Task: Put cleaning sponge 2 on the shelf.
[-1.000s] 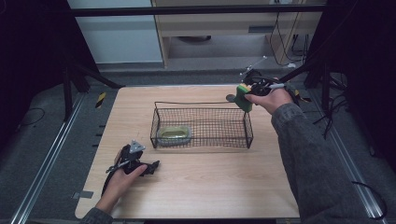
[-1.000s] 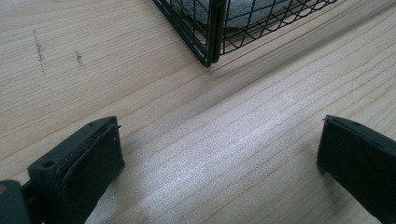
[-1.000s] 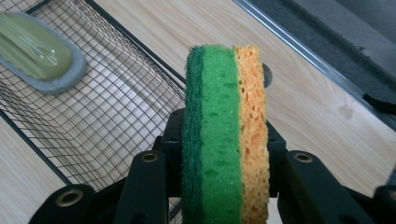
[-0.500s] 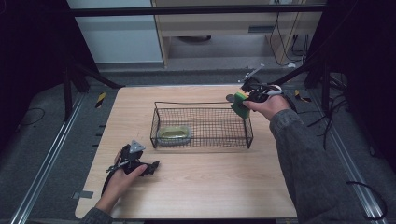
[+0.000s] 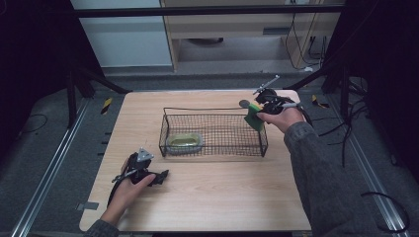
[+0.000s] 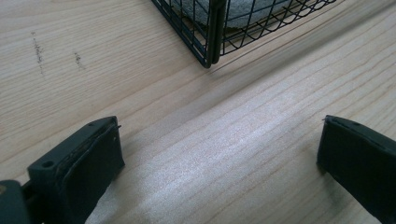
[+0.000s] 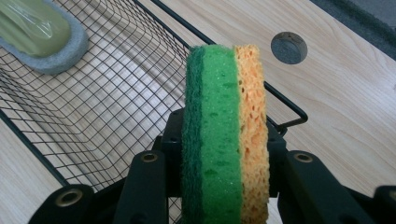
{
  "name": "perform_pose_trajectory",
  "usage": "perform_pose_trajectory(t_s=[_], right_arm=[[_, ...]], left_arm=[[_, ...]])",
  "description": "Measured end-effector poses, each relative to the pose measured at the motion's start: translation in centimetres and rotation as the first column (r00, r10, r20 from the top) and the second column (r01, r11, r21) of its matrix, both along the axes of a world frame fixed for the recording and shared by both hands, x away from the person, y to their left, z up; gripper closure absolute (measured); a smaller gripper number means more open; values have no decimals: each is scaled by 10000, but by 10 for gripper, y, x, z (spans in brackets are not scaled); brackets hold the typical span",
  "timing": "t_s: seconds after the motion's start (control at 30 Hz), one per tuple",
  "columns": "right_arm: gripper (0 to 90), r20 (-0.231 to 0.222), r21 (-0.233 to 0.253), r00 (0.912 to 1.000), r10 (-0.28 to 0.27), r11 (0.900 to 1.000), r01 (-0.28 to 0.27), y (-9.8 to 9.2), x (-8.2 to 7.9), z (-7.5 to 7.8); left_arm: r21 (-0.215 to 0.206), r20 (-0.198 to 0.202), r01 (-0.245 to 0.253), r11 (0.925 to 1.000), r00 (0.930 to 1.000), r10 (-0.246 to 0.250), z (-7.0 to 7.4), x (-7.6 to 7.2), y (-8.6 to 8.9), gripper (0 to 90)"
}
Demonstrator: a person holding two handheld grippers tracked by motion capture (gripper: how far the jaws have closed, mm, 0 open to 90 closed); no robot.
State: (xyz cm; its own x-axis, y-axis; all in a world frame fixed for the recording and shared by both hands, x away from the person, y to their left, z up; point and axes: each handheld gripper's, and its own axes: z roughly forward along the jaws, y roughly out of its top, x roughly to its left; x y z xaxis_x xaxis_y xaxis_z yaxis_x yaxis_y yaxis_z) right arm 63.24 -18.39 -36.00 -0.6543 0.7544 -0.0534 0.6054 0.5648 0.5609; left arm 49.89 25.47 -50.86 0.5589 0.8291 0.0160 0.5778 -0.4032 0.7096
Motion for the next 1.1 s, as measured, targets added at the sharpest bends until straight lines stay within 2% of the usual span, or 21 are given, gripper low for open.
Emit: perform_pose_trajectory(t_s=[0.4,0.7,1.1], right_arm=[[645,-98,-33,9999,-51,10000,50,1,5,-17],[645,-176,6,9996,-218,9998,218,-3,7,-24],[644,-256,-149,9996,-153,9998,149,1,8,-33]], left_arm=[[8,0,30,10000,10000,-30,0,0,0,0],[13,0,57,10000,10000,-57,0,1,0,0],[10,3,70,10000,10000,-70,0,1,0,0]])
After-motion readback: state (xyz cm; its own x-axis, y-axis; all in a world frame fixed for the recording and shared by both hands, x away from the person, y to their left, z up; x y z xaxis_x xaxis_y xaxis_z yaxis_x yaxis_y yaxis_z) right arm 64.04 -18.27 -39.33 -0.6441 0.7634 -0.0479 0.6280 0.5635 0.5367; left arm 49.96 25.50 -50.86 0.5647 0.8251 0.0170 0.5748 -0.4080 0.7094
